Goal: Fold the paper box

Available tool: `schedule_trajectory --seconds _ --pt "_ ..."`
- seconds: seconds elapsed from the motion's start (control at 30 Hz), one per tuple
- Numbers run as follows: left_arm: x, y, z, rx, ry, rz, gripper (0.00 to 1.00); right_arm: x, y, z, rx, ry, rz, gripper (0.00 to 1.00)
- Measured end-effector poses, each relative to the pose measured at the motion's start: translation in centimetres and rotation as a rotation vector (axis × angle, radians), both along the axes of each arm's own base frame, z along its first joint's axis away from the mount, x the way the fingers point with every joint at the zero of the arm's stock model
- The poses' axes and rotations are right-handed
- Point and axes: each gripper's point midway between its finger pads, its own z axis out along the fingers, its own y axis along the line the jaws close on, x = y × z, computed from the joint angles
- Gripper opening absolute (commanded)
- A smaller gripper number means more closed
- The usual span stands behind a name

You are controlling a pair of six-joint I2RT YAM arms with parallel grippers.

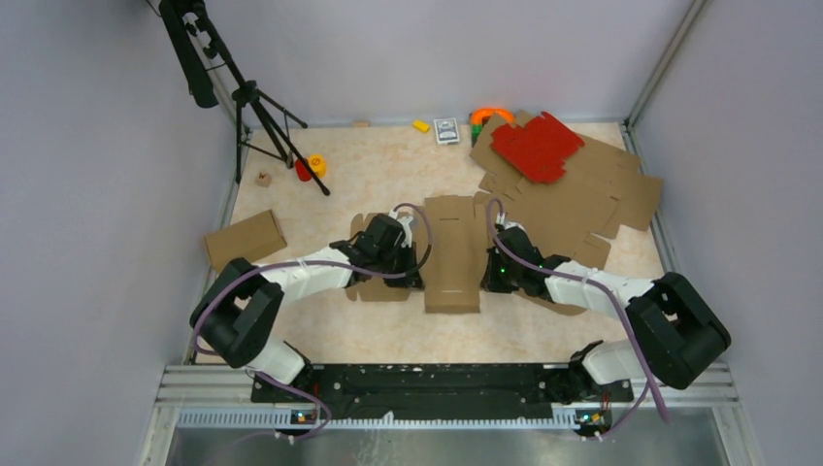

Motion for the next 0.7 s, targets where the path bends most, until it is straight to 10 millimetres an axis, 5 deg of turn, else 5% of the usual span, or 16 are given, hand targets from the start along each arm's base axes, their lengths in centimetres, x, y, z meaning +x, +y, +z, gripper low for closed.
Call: schedule_trajectory --seconds 0.17,0.47,0.7 --pt "1.4 -0.6 0.8 -0.008 -0.029 0.015 0.00 0.0 0.0 0.0 -0.002 -0.002 0.008 0.00" --pt "2.4 0.1 -2.0 0.078 -0.001 0.059 0.00 0.0 0.0 0.0 -0.010 -0.007 0.024 0.00" --pt "2.6 0.2 -2.3 0.086 -0.005 0.065 0.00 0.0 0.0 0.0 -0.029 -0.005 0.052 0.00"
